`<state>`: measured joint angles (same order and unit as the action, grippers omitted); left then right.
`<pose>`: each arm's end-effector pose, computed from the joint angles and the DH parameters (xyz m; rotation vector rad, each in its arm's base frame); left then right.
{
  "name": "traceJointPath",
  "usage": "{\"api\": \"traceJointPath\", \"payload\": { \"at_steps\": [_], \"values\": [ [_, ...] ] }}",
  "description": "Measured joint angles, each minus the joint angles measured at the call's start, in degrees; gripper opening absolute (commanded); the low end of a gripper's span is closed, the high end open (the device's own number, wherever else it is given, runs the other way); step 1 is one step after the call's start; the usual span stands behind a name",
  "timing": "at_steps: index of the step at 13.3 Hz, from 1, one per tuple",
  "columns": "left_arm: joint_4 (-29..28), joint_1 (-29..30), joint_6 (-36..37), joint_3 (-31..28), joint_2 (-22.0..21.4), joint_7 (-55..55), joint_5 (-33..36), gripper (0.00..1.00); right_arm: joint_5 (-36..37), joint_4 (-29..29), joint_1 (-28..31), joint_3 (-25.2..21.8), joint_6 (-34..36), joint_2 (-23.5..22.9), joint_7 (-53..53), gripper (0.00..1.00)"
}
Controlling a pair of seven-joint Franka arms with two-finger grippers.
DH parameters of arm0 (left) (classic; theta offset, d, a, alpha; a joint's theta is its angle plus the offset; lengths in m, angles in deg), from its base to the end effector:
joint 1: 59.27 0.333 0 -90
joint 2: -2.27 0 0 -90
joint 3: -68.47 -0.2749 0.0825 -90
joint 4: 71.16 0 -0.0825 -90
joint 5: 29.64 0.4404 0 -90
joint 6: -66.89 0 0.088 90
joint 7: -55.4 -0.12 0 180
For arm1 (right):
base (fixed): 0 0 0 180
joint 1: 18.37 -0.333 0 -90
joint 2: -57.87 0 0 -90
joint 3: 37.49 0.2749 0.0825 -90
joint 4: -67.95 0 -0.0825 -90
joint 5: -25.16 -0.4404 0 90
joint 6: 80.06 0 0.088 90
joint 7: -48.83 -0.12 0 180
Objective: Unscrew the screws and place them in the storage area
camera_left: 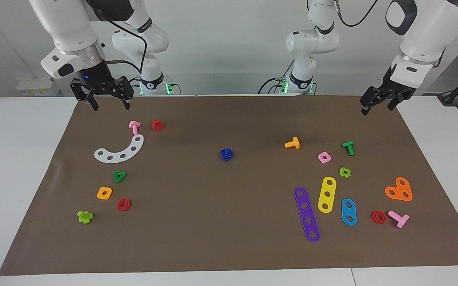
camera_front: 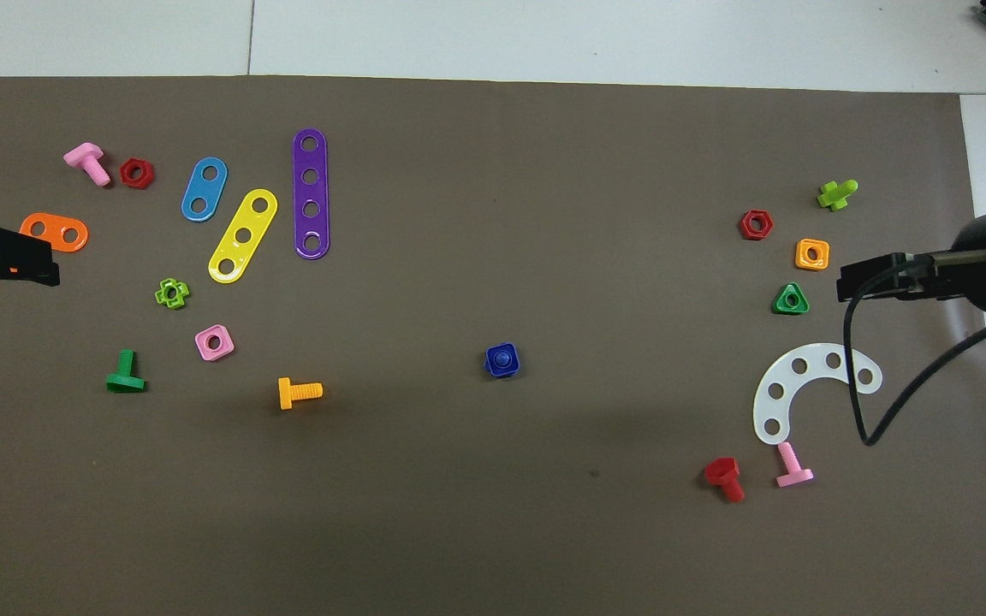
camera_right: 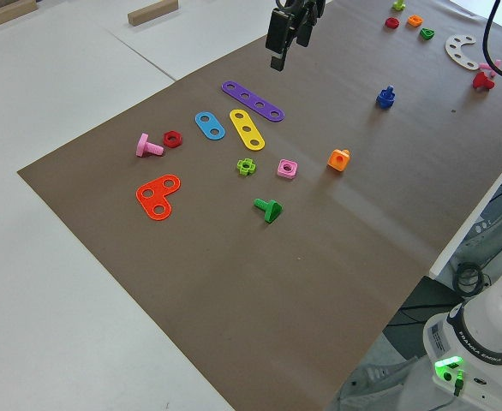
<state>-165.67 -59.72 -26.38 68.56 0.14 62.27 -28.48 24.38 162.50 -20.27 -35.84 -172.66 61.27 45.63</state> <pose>0.6055 -0.0034 0.5563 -3.1176 -0.1708 -0.0262 0.5978 0.0390 0.5682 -3.1280 -0.0088 -0.0384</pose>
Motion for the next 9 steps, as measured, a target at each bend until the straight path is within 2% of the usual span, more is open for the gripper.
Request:
{"api": "traceJointPath", "payload": {
  "at_steps": [4, 6, 9],
  "values": [
    [-0.1, -0.2, 0.0, 0.2, 0.0, -2.0, 0.0, 1.0, 0.3, 0.1, 0.0, 0.0, 0.0, 0.0, 0.0, 1.0],
    [-1.1, -3.2, 0.8, 0.5, -0.1, -2.5, -1.0, 1.0, 0.3, 0.1, 0.0, 0.0, 0.0, 0.1, 0.0, 1.0],
    [-3.5, -9.2, -1.1, 0.9, 1.1, 1.2, -8.5, 1.0, 0.3, 0.1, 0.0, 0.0, 0.0, 0.1, 0.0, 1.0]
  ]
}}
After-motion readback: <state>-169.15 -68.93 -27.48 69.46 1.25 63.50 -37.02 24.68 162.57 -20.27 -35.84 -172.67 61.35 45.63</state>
